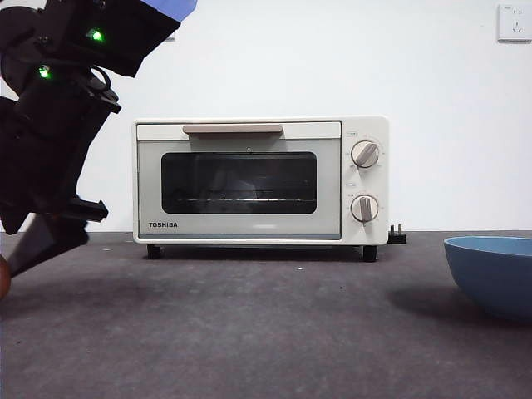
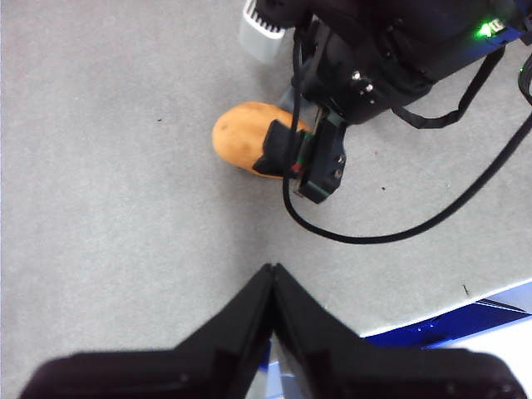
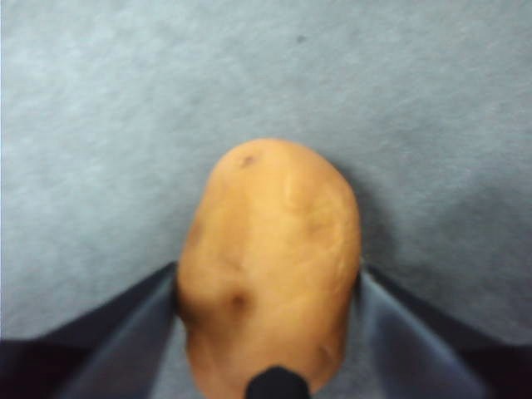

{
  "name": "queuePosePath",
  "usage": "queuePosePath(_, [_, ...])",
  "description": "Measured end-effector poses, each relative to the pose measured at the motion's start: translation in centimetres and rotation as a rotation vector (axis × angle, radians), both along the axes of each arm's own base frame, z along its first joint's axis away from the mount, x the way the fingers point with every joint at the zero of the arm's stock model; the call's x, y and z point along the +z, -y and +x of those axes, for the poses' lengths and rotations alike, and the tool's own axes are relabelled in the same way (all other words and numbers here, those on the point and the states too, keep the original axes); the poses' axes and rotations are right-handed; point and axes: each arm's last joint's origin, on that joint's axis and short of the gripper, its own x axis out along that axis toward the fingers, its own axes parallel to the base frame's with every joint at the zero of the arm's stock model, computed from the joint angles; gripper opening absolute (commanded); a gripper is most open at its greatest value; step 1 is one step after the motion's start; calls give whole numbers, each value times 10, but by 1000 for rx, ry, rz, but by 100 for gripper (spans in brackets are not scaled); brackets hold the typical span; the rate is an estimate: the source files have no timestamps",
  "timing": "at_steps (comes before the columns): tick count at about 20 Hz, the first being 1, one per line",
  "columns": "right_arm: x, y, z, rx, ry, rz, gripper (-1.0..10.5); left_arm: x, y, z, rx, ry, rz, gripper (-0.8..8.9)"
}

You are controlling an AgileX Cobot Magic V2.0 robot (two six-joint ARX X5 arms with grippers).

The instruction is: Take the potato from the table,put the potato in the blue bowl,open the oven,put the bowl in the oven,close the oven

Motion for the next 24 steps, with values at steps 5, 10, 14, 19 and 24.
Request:
queuePosePath(5, [6,1,2,-4,-13,-11,-11,0,0,0,-2,0,0,-5])
queuePosePath(10, [80,24,8,-91,94,-126,-11,0,2,0,-40,-10,-35,-6])
queuePosePath(14, [147,60,8,-71,108,-205,-11,0,5,-1,-106,-28,-108,-5])
queuePosePath(19, [158,92,14,-99,87,-400,-11,2,10,0,-247,-32,-222,-6])
queuePosePath(24, [198,119,9,-137,135,-337,-11,6,16,8,-344,-14,-304,-5])
